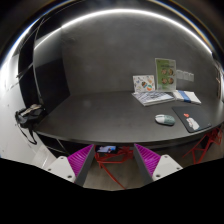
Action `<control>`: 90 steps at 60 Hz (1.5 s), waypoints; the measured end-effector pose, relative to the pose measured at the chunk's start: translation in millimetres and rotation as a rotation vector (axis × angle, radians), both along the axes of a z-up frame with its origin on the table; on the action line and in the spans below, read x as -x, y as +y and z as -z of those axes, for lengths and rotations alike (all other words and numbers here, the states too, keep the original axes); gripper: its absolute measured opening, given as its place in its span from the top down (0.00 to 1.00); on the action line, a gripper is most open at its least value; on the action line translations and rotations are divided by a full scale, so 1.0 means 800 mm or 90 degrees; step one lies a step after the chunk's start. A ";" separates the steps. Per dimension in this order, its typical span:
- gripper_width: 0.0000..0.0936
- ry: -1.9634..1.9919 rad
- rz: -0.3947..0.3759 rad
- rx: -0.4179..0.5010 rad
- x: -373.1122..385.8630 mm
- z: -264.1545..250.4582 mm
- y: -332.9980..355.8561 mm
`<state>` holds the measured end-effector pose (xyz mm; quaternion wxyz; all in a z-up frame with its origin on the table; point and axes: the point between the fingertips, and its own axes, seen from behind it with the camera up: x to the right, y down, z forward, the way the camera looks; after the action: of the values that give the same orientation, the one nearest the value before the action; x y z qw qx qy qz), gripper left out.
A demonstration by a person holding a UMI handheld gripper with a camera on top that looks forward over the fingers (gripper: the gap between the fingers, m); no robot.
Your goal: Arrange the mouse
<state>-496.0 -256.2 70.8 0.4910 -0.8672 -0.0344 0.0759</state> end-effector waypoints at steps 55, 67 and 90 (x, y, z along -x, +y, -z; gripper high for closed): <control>0.13 -0.119 -0.103 -0.003 -0.303 0.104 0.273; 0.13 -0.082 -0.102 0.034 -0.302 0.105 0.316; 0.53 -0.069 0.036 0.046 -0.312 0.105 0.350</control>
<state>-246.1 23.9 -13.1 0.4590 -0.8876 -0.0336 0.0161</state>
